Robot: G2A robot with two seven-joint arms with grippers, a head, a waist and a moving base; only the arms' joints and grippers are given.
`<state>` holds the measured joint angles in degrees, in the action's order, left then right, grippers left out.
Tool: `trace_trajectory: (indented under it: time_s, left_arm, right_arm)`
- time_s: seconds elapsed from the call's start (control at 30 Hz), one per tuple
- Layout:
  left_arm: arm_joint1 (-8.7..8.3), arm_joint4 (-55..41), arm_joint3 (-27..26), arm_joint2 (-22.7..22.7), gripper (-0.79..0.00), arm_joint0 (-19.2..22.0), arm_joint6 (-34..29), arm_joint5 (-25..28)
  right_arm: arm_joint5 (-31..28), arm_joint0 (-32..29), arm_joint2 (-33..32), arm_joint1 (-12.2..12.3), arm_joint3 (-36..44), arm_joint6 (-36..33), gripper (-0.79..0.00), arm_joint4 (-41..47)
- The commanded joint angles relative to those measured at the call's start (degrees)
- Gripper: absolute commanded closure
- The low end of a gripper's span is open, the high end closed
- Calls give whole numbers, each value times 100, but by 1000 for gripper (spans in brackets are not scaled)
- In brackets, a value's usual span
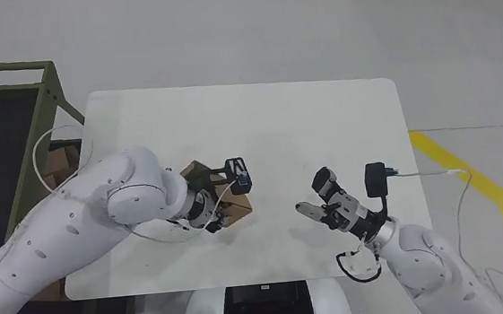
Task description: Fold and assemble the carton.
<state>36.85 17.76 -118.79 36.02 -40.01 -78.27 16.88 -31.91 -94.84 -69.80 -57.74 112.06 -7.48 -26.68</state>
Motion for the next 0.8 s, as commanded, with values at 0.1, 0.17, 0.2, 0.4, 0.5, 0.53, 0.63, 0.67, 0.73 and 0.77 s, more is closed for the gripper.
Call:
trace_trajectory:
  time_s: [0.1, 0.17, 0.2, 0.4, 0.5, 0.53, 0.63, 0.67, 0.73, 0.77]
  left_arm:
    - [216, 558, -35, -473, 0, 415, -839, 75]
    - [320, 695, -10, -808, 0, 653, -895, 19]
    - [374, 776, 34, -1020, 0, 791, -941, -27]
    - [535, 862, 196, -1607, 0, 1197, -973, -58]
    - [535, 862, 196, -1607, 0, 1197, -973, -58]
    - [535, 862, 196, -1607, 0, 1197, -973, -58]
    - [535, 862, 196, -1607, 0, 1197, -973, -58]
    - [535, 862, 196, -1607, 0, 1197, -973, -58]
    - [540, 981, 261, -1645, 0, 1109, -799, 74]
    - [548, 1045, 328, -1681, 0, 1085, -679, 235]
  right_arm:
    - [-273, -176, -167, 13, -31, 129, -785, 17]
    - [-344, -247, -240, 18, -35, 186, -785, 30]
    - [-372, -281, -276, 20, -36, 214, -785, 34]
    - [-429, -410, -398, 25, -60, 266, -785, 78]
    - [-429, -410, -398, 25, -60, 266, -785, 78]
    - [-429, -410, -398, 25, -60, 266, -785, 78]
    - [-429, -410, -398, 25, -60, 266, -785, 78]
    - [-429, -410, -398, 25, -60, 266, -785, 78]
    - [-429, -410, -398, 25, -60, 266, -785, 78]
    - [-429, -410, -398, 25, -60, 266, -785, 78]
